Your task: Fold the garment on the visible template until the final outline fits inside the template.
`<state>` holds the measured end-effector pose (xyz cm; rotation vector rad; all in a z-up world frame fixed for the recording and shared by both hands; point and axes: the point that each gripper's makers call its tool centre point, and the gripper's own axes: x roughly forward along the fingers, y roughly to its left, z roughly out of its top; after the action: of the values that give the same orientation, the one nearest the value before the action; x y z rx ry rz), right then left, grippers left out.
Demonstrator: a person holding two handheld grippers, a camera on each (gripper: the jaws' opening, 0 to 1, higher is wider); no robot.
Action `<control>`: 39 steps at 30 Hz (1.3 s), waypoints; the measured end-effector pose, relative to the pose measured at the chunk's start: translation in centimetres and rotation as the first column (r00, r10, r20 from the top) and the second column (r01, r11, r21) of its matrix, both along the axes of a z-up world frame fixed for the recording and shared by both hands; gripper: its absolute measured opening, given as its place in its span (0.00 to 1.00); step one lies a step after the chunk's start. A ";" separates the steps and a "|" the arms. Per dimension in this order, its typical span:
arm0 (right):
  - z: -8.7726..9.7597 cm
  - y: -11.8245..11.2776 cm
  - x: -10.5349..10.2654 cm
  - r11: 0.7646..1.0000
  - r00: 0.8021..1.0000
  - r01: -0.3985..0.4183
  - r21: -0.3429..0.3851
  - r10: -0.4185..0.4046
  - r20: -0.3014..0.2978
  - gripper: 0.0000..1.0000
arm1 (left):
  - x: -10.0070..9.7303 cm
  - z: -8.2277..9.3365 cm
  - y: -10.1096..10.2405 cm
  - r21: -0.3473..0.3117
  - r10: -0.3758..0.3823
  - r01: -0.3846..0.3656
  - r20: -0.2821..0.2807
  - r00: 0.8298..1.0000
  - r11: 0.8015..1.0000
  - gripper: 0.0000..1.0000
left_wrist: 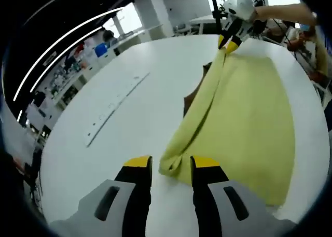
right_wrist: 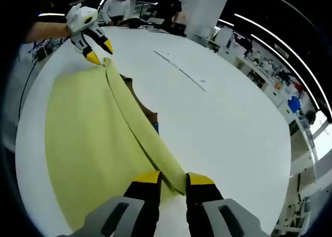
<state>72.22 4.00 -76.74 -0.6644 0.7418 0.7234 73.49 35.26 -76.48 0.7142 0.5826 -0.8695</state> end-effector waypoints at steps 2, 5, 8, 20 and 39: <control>-0.1 -0.1 -0.3 1.000 1.000 -0.010 -0.009 0.010 0.001 0.17 | 0.4 -0.4 0.2 0.029 -0.007 0.006 0.018 1.000 1.000 0.25; -0.8 -0.9 -0.7 0.990 0.997 -0.075 -0.116 0.077 0.009 0.20 | 1.0 -1.0 0.5 0.079 -0.019 0.015 0.051 0.999 0.997 0.23; -1.2 -1.1 -0.6 0.986 0.996 -0.081 -0.145 0.087 0.033 0.18 | 1.1 -1.0 0.4 0.086 -0.023 0.017 0.064 0.998 0.996 0.20; -1.5 -2.0 0.9 0.955 0.983 -0.116 -0.272 0.150 0.107 0.00 | 1.7 -0.4 0.5 0.130 -0.074 0.054 0.155 0.985 0.990 0.03; -0.6 -3.1 3.3 0.909 0.924 0.381 0.171 -0.381 -0.032 0.24 | 3.7 0.6 1.9 -0.198 0.394 -0.392 -0.034 0.919 0.898 0.21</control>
<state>75.49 0.90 -77.30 -0.3432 0.7686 0.4199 77.15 37.19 -75.92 0.3936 0.5971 -0.5366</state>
